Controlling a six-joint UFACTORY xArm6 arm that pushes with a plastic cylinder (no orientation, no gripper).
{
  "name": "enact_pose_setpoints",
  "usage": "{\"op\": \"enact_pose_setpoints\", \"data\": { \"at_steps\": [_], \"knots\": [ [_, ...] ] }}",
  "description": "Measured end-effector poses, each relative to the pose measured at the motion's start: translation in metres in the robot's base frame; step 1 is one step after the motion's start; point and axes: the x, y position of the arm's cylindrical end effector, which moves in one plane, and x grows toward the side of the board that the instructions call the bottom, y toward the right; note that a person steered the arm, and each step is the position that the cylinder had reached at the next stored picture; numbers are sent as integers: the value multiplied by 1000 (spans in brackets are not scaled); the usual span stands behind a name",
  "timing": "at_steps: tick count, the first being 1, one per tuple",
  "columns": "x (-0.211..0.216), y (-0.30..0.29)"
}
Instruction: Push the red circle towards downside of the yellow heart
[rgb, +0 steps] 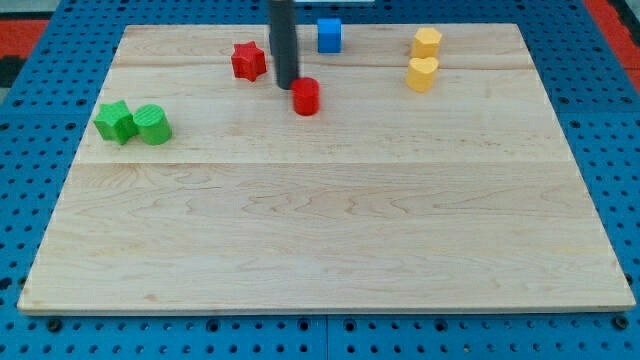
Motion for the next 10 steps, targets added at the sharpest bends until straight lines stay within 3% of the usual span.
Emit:
{"op": "enact_pose_setpoints", "data": {
  "at_steps": [4,6,9,10],
  "knots": [
    [85,35],
    [58,111],
    [46,91],
    [44,114]
  ]
}}
